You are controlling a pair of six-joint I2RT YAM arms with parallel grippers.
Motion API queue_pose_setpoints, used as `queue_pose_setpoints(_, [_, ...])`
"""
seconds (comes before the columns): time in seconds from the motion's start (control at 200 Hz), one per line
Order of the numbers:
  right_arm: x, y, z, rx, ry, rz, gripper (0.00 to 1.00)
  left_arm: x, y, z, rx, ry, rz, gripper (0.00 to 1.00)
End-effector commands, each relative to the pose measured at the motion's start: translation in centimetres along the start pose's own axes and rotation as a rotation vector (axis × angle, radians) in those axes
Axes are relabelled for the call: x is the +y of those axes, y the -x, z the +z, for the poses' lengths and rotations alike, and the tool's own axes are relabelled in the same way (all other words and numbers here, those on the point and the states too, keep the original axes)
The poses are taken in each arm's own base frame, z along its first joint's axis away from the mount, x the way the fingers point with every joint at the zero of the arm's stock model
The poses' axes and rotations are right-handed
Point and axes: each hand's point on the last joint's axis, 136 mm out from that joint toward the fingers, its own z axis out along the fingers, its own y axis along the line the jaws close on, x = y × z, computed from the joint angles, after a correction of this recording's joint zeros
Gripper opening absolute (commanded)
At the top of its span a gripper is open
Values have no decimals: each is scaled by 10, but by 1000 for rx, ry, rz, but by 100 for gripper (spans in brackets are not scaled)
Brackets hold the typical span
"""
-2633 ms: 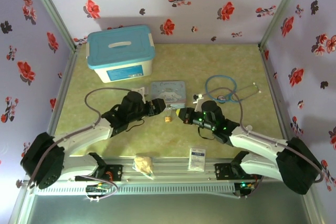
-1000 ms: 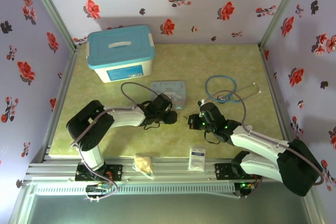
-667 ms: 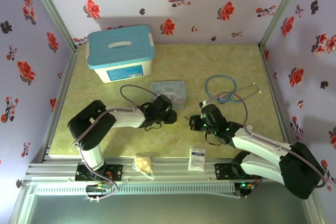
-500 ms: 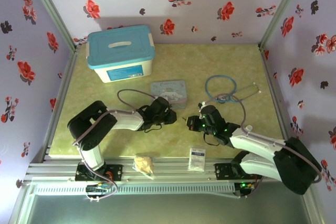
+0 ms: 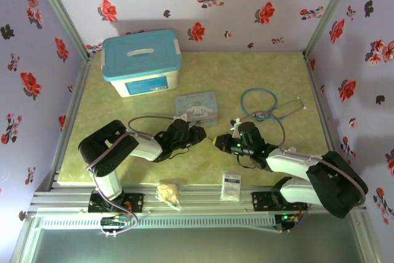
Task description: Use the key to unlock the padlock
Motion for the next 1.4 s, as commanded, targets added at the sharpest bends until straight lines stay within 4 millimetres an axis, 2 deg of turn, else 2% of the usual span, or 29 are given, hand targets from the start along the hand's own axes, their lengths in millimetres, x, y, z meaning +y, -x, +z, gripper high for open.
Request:
queue_pose_setpoints(0.0, [6, -1, -1, 24, 60, 19, 0, -2, 8, 0, -50, -59, -117, 0])
queue_pose_setpoints(0.355, [7, 8, 19, 44, 129, 184, 0, 3, 11, 1, -84, -82, -176, 0])
queue_pose_setpoints(0.575, [4, 11, 22, 41, 108, 170, 0, 2, 15, -7, -63, 24, -59, 0])
queue_pose_setpoints(0.76, [1, 10, 19, 49, 75, 150, 0, 15, 23, -14, -57, 41, -76, 0])
queue_pose_setpoints(0.91, [7, 11, 24, 60, 118, 196, 0, 1, 24, -10, -38, -5, -83, 0])
queue_pose_setpoints(1.015, [6, 12, 25, 52, 116, 217, 0, -5, 26, -16, 3, 126, 60, 2])
queue_pose_setpoints(1.075, [2, 12, 23, 45, 97, 210, 0, -8, 29, -21, 8, 143, 97, 0])
queue_pose_setpoints(1.225, [-4, 9, 24, 52, 63, 199, 0, -5, 31, -22, 27, 108, 38, 0])
queue_pose_setpoints(1.39, [12, 15, 26, 39, 160, 238, 0, -17, 36, -16, 7, 49, -27, 0])
